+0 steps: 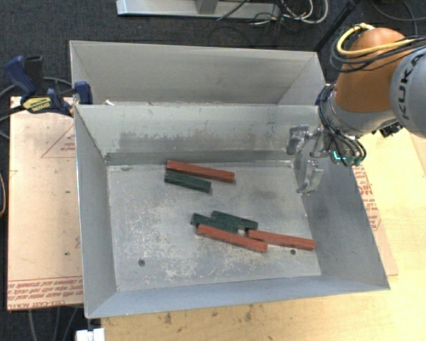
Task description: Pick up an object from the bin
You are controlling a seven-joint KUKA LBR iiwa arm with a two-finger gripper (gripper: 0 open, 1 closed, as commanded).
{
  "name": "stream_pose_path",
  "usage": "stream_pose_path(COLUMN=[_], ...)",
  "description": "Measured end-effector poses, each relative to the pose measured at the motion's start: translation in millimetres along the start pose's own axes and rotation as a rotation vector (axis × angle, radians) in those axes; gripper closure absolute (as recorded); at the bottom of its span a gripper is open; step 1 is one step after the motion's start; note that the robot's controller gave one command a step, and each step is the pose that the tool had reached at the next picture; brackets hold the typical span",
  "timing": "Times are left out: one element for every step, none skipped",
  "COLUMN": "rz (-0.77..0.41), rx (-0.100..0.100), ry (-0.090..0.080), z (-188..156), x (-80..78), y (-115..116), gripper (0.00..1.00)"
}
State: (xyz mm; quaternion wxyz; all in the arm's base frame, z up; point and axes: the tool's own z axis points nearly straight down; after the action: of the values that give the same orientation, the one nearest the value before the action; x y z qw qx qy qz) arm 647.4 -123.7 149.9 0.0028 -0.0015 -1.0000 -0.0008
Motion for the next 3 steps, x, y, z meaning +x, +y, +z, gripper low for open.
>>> stream_pose_path(rz=[-0.322, -0.822, -0.846], rx=[-0.001, 0.005, -0.001], ry=[-0.006, -0.011, -0.013], z=[25, 77, 74], x=[8.0, 7.5, 5.7], y=[130, 199, 317], gripper=[0.00, 0.00, 0.00])
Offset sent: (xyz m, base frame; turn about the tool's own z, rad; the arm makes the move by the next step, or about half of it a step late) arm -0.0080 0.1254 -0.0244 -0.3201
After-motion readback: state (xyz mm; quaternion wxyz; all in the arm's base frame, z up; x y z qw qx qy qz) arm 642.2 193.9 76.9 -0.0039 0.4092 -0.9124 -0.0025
